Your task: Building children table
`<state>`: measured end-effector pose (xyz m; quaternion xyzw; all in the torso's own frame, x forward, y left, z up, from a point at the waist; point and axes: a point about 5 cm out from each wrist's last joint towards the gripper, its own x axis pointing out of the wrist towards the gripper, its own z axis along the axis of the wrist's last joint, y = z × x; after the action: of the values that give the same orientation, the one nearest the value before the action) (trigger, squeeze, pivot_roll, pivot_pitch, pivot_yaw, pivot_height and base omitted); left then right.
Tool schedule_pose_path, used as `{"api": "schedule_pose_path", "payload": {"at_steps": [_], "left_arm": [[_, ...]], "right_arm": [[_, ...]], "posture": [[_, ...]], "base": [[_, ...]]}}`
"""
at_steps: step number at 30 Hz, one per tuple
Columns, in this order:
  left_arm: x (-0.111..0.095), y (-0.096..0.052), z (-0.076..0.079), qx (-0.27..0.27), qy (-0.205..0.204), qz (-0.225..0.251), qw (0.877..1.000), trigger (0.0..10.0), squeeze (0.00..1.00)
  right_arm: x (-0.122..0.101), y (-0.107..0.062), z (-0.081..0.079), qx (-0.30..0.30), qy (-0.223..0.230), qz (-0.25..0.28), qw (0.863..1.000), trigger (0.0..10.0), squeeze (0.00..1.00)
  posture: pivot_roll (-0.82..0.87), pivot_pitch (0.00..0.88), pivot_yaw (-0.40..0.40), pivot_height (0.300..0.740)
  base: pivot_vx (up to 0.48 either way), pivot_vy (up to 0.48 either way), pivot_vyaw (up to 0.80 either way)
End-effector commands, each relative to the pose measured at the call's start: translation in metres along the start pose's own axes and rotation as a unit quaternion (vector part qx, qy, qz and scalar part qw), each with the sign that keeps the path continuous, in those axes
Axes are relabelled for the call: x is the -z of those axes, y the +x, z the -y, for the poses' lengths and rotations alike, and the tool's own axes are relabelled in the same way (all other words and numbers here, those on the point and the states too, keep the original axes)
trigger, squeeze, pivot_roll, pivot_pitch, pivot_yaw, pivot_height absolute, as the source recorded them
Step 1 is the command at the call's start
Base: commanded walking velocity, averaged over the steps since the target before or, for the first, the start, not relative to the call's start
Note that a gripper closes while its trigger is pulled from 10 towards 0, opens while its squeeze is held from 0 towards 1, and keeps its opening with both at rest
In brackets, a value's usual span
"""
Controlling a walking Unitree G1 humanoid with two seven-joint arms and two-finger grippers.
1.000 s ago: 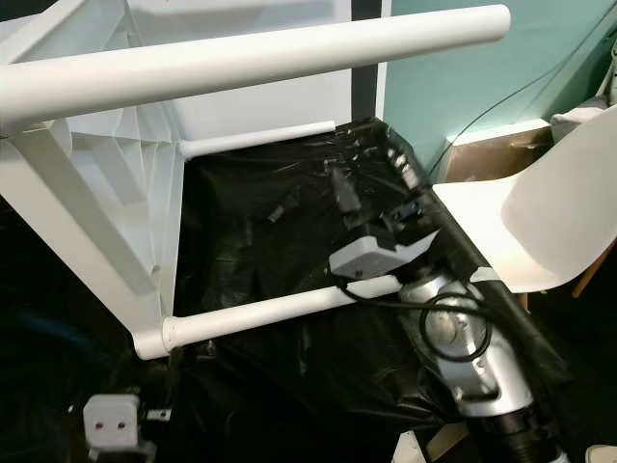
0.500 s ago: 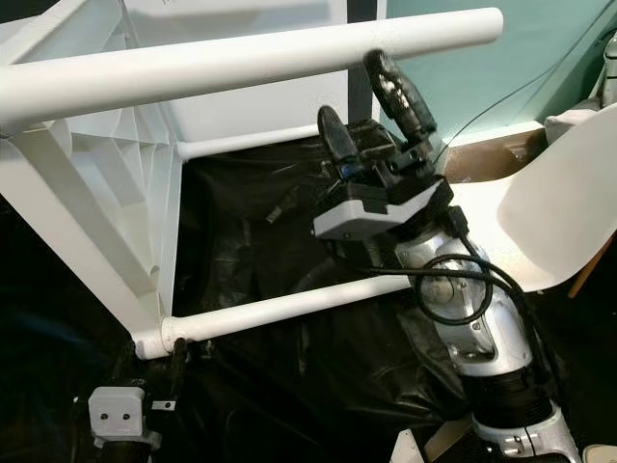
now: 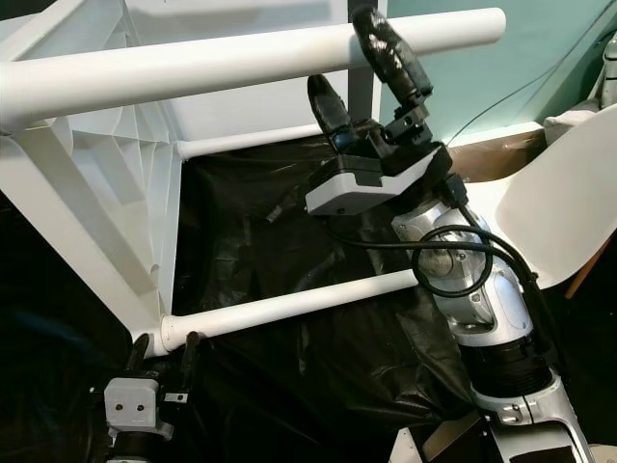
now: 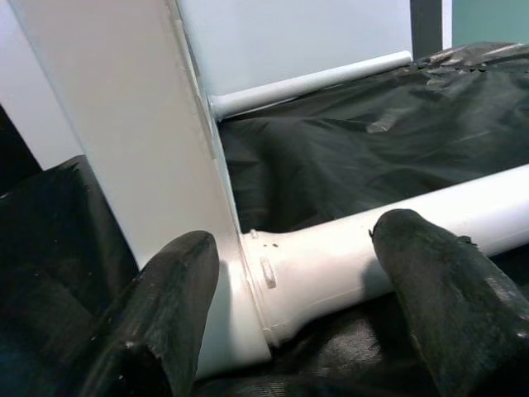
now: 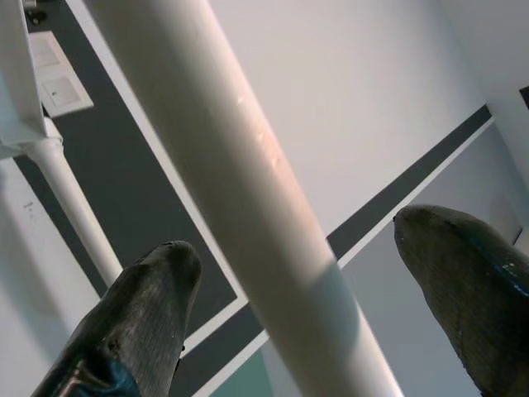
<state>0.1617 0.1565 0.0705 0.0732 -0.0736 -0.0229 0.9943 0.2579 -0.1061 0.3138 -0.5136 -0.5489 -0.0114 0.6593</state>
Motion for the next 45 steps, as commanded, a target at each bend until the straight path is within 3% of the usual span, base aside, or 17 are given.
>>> {"api": "schedule_pose_path", "payload": {"at_steps": [1,8,11,17,28,29,30,31,36,39,41,45], "left_arm": [[0.003,-0.002,0.0,-0.007,0.003,-0.005,1.0,10.0,0.0],[0.0,0.001,0.003,-0.005,0.003,0.0,1.0,10.0,0.0],[-0.003,0.004,0.006,-0.007,0.001,0.004,1.0,10.0,0.0],[-0.002,0.004,0.008,-0.011,-0.002,0.005,1.0,10.0,0.0],[0.001,0.002,0.01,-0.018,-0.006,0.002,1.0,10.0,0.0],[0.002,0.001,0.01,-0.019,-0.007,0.001,1.0,10.0,0.0],[0.002,0.001,0.01,-0.019,-0.007,0.001,1.0,10.0,0.0],[0.003,0.001,0.01,-0.019,-0.007,0.001,1.0,10.0,0.0],[0.005,0.0,0.011,-0.019,-0.007,-0.001,1.0,10.0,0.0],[0.008,0.0,0.01,-0.018,-0.007,-0.002,1.0,10.0,0.0],[0.008,0.0,0.01,-0.018,-0.007,-0.002,1.0,10.0,0.0],[0.008,-0.001,0.01,-0.021,-0.008,-0.003,1.0,10.0,0.0]], "right_arm": [[-0.004,0.005,0.0,-0.001,0.005,0.014,1.0,10.0,0.04],[-0.003,0.026,-0.006,-0.011,0.016,0.017,1.0,10.0,0.03],[0.002,0.042,-0.012,-0.023,0.021,0.005,0.999,10.0,0.03],[0.013,0.055,-0.021,-0.053,0.021,-0.027,0.998,10.0,0.01],[0.018,0.062,-0.035,-0.103,0.045,-0.048,0.993,10.0,0.02],[0.019,0.062,-0.036,-0.108,0.05,-0.054,0.991,3.1,0.02],[0.019,0.062,-0.036,-0.108,0.05,-0.054,0.991,3.1,0.02],[0.02,0.061,-0.038,-0.113,0.055,-0.061,0.99,0.0,0.02],[0.022,0.06,-0.041,-0.122,0.074,-0.072,0.987,0.0,0.02],[0.028,0.06,-0.047,-0.128,0.137,-0.109,0.976,0.0,0.03],[0.028,0.06,-0.047,-0.128,0.137,-0.109,0.976,0.0,0.03],[0.032,0.062,-0.053,-0.136,0.193,-0.125,0.964,0.0,0.07]], "posture": [[-0.03,0.0,0.067,0.74],[-0.03,0.0,0.06,0.74],[-0.02,0.0,0.051,0.74],[-0.02,0.0,0.037,0.74],[-0.02,0.0,0.024,0.74],[-0.02,0.0,0.024,0.74],[-0.02,0.0,0.024,0.74],[-0.02,0.0,0.025,0.74],[-0.02,0.0,0.028,0.74],[-0.03,0.0,0.03,0.74],[-0.03,0.0,0.03,0.74],[-0.03,0.0,0.032,0.74]], "base": [[0.0,0.0,0.0],[0.0,0.0,0.0],[0.0,0.0,0.0],[0.0,0.0,0.0],[0.0,0.0,0.0],[0.0,0.0,0.0],[0.0,0.0,0.0],[0.0,0.0,0.0],[0.0,0.0,0.0],[0.0,0.0,0.0],[0.0,0.0,0.0],[0.0,0.0,0.0]]}}
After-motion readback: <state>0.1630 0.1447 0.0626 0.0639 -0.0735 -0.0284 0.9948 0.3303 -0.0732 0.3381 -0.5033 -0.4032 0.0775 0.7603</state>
